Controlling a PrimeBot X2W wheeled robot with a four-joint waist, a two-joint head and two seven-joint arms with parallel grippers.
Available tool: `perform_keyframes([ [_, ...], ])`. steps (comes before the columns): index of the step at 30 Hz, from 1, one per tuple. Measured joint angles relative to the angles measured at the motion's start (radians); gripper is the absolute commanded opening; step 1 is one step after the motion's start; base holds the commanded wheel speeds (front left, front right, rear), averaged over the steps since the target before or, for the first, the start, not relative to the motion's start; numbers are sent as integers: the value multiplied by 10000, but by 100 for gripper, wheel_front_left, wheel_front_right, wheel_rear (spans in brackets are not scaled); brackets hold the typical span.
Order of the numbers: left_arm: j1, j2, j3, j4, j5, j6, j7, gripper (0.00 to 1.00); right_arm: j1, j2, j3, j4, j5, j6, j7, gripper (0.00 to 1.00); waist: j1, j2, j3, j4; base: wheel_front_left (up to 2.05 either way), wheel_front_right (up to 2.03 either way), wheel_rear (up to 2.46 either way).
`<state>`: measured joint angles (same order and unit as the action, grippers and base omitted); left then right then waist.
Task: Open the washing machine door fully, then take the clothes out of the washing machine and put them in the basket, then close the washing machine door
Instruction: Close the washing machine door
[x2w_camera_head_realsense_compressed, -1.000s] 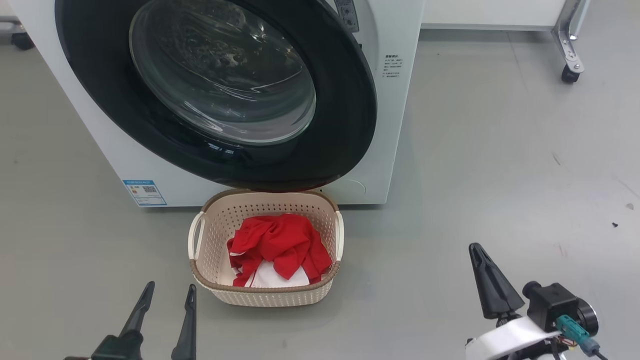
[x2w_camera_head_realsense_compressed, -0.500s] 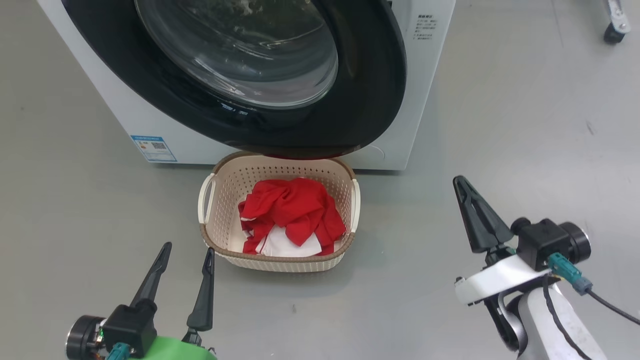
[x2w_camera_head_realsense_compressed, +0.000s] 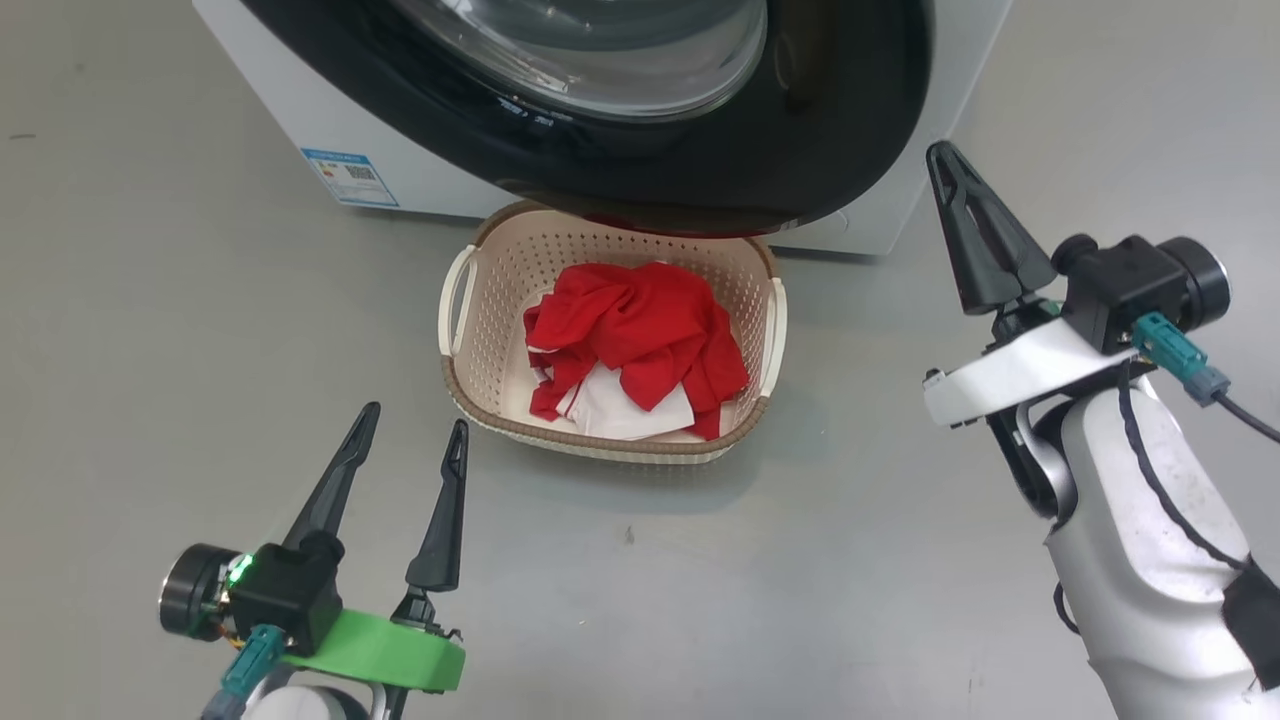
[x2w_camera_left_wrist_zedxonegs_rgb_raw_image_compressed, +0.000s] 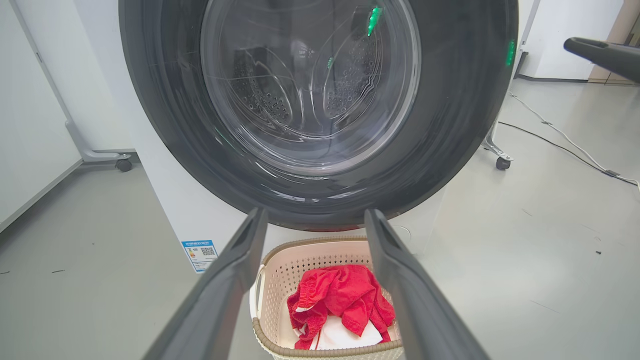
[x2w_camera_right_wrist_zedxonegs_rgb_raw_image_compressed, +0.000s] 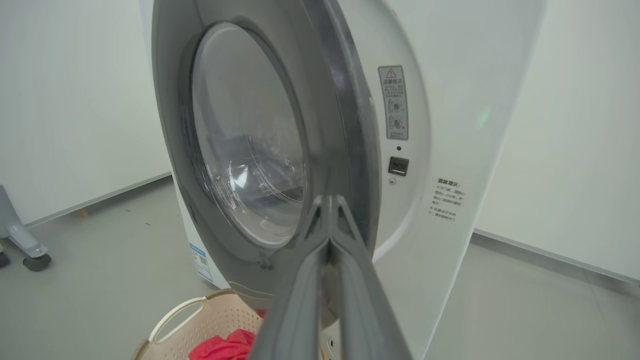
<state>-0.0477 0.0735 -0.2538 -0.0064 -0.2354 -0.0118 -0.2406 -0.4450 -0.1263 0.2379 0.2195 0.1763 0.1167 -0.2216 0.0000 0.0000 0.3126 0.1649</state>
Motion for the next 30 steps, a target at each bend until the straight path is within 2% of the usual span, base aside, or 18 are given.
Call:
perform_keyframes([
  [16,-799,-226,-86,320,27,-36,-86,100,-2119,-330,84,1273,209,54,94,0,0,0,1229,951,0,0,0],
  [24,-987,-244,-73,408,23,-35,-102,100,-2804,-368,59,1668,460,96,75,0,0,0,1513,1079,0,0,0],
  [30,-1276,-268,-104,385,23,-36,-115,100,-3441,-652,-19,2004,535,144,12,0,0,0,1712,1139,0,0,0],
])
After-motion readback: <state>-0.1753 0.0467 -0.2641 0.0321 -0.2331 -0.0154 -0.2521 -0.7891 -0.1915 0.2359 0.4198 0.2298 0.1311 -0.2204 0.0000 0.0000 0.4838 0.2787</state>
